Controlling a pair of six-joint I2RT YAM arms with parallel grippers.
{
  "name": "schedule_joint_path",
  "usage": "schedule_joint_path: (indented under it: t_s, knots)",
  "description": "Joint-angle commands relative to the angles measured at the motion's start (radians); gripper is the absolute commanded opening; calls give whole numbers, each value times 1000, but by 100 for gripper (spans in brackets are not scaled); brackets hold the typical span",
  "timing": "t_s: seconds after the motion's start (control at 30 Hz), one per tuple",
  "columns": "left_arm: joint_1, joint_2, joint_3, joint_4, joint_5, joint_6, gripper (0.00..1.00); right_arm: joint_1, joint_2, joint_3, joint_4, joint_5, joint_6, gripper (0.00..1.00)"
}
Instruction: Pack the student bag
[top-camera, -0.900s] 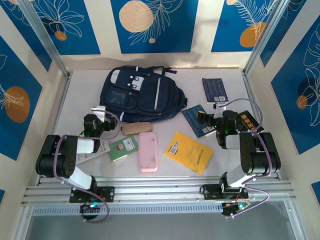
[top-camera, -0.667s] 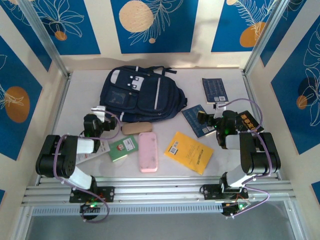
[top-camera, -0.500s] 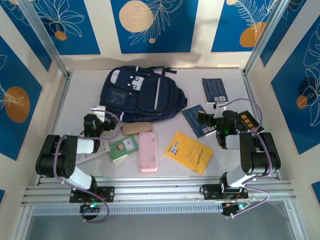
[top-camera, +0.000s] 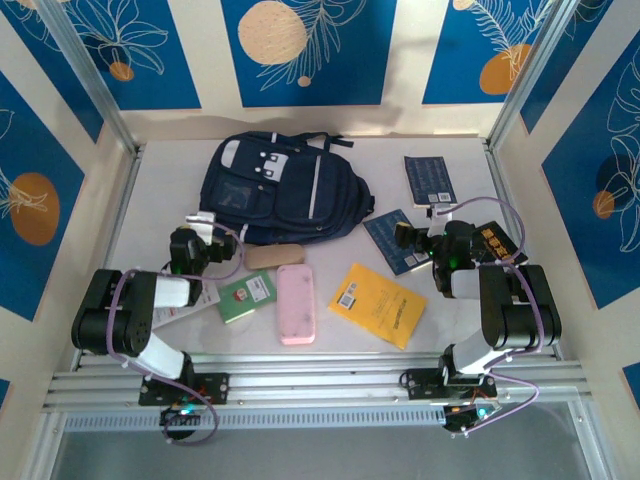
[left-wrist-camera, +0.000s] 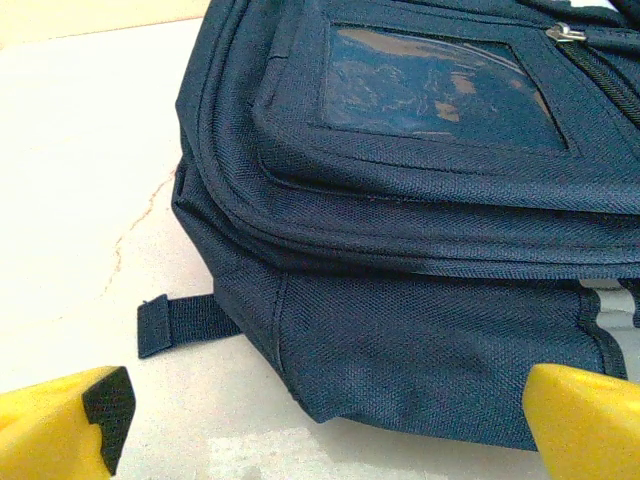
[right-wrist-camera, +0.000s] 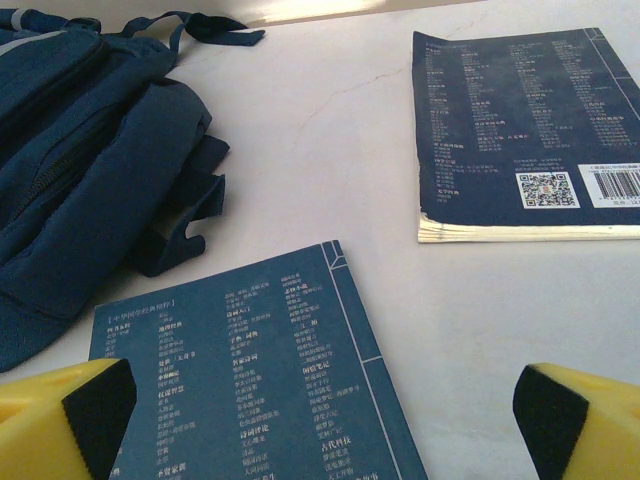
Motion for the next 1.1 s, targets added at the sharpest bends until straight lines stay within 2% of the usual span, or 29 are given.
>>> schedule_joint_path:
  t_s: [0.0,0.13,0.27,0.33,0.4,0.47,0.53,0.57,0.67,0.77,0.83,0.9,0.97,1.07]
  knots:
    - [-8,-6,9,13,-13,13,100,-10,0,21,-1,-19,-18,99]
    - [-8,-14,2,21,-22,11,100,-15,-1,19,2,-26,-15,99]
    - [-9,-116,80,-203,-46,11,100,-23,-12,5,23,-53,-10,99]
    - [-12,-192,79,-249,-50,13,100,-14,-68,20,-47,-55,-20,99]
    - [-20,-313,88,-318,-41,55,100,17,-176,85,-251,15,-33,99]
    - [-41,-441,141,-446,-4,91,100,65,-276,121,-325,52,-54,99]
    - [-119,-504,259,-622,-44,114,100,132,-386,156,-391,88,-55,99]
    - [-149,-524,297,-680,-46,100,100,168,-430,173,-426,105,-48,99]
    - [-209,-593,412,-842,59,-28,100,323,-537,254,-571,128,-46,99]
    - [-332,-640,521,-1021,-1,-132,100,491,-603,366,-762,144,-72,99]
    - [-420,-631,623,-1183,-16,-105,100,586,-639,459,-891,177,-47,99]
    - [-478,-617,699,-1315,-66,-102,100,640,-659,536,-977,204,19,99]
    - [-482,-616,734,-1395,-105,-164,100,662,-662,622,-1074,209,90,99]
    - [-479,-601,778,-1541,-284,-359,100,659,-619,774,-1296,280,243,99]
